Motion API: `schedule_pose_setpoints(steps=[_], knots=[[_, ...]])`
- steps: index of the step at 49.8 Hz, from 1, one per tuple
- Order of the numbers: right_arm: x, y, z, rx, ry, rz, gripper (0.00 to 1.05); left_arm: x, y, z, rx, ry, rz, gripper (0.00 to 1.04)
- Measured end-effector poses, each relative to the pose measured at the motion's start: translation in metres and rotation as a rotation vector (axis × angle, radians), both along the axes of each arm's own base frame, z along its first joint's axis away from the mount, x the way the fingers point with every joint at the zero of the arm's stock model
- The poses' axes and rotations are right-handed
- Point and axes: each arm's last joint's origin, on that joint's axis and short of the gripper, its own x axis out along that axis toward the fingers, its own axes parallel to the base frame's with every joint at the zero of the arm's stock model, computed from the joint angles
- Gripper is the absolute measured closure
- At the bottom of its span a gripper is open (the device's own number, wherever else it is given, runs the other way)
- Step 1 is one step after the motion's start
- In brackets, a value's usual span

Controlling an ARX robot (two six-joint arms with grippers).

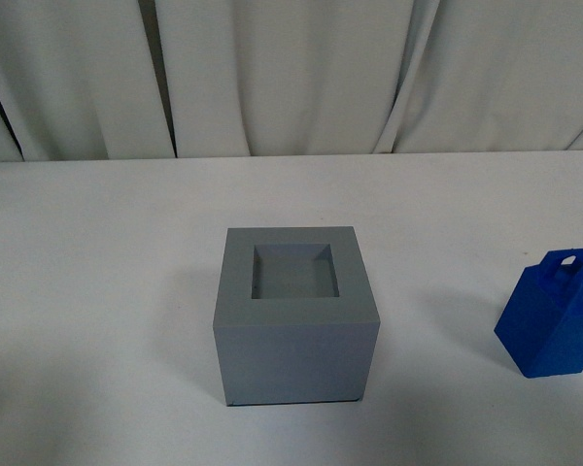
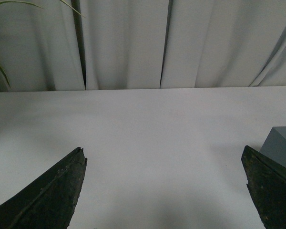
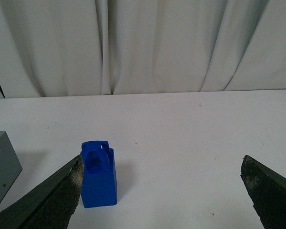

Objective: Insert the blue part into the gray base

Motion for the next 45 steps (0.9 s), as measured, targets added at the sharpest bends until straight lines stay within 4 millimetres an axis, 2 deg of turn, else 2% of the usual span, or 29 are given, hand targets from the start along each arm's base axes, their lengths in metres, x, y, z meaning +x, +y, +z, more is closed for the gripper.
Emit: schedule_pose_setpoints(steps=[44, 45], knots=[[0.0, 0.0, 0.0, 0.0, 0.0, 0.0, 0.07, 0.0, 0.0, 0.0, 0.0, 0.0, 0.0, 0.06], [0.0004, 0.0002, -0.0009, -0.007, 0.021, 0.039, 0.07, 0.0, 0.0, 0.0, 0.0, 0.0, 0.0, 0.06]])
